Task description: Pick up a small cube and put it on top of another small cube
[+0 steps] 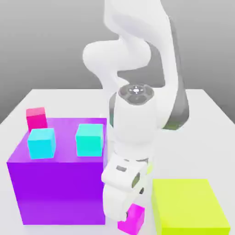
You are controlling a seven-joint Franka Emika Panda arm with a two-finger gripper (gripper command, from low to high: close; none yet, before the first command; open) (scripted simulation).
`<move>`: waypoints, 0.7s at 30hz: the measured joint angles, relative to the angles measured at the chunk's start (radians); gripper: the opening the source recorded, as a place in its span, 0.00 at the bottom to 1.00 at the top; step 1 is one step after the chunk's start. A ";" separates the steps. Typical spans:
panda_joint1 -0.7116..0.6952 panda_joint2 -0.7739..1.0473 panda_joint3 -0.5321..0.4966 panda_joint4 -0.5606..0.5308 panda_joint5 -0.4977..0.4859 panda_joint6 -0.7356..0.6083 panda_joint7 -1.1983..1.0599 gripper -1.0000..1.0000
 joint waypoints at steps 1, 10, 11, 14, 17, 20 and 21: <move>-0.012 0.033 0.015 0.006 0.013 0.025 -0.010 0.00; -0.001 -0.017 -0.002 -0.004 -0.014 -0.015 0.009 0.00; 0.008 -0.050 -0.014 -0.011 -0.031 -0.041 0.022 0.00; 0.004 -0.129 -0.033 -0.002 -0.060 -0.110 0.015 0.00; -0.033 -0.210 -0.030 0.057 -0.007 -0.170 -0.080 0.00; -0.093 -0.305 -0.059 0.094 0.019 -0.261 -0.120 0.00; -0.120 -0.338 -0.070 0.099 0.014 -0.298 -0.115 0.00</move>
